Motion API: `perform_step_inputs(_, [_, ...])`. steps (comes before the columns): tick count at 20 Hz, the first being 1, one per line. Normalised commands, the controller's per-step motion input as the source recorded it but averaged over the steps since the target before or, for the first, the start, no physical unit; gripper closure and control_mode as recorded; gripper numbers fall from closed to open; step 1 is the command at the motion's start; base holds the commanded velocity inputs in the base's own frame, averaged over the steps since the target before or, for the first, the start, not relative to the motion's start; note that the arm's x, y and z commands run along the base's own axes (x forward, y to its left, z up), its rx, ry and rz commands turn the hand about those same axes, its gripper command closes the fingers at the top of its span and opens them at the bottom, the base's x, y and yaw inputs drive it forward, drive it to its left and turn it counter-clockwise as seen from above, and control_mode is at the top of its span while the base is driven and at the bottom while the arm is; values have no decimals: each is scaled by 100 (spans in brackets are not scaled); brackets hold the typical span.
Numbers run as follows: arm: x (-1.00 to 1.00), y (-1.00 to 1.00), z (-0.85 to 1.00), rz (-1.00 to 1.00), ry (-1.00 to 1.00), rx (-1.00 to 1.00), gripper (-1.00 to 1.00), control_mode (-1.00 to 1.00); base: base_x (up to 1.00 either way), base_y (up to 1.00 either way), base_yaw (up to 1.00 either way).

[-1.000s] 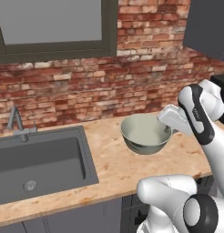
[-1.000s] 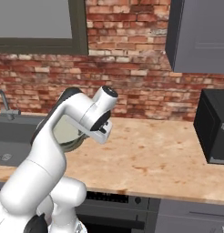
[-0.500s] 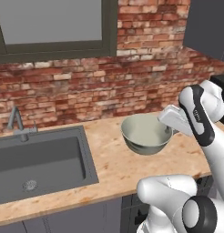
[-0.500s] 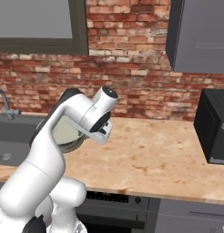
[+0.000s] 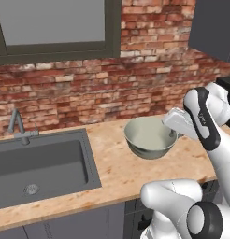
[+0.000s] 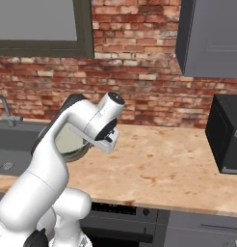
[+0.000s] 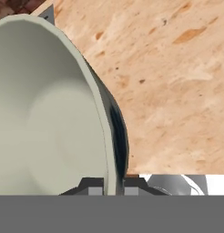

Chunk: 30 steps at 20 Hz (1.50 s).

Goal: Pick the cup and bowl from the counter and place them on the counter next to the sink.

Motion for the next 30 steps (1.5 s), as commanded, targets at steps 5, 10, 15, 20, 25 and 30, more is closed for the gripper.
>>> perform_step_inputs(5, [0, 14, 0, 0, 0, 0, 100, -100, 0, 0, 0])
perform_step_inputs(10, [0, 59, 0, 0, 1, 0, 100, -100, 0, 0, 0])
perform_step_inputs(15, [0, 38, -4, 0, 5, 0, 100, -100, 0, 0, 0])
perform_step_inputs(20, [34, 8, -5, 0, 23, 0, 100, -100, 0, 0, 0])
perform_step_inputs(25, [67, 0, -30, 3, 21, 0, 100, -100, 0, 0, 0])
perform_step_inputs(30, [46, 0, -34, 1, 5, 0, 100, -100, 0, 0, 0])
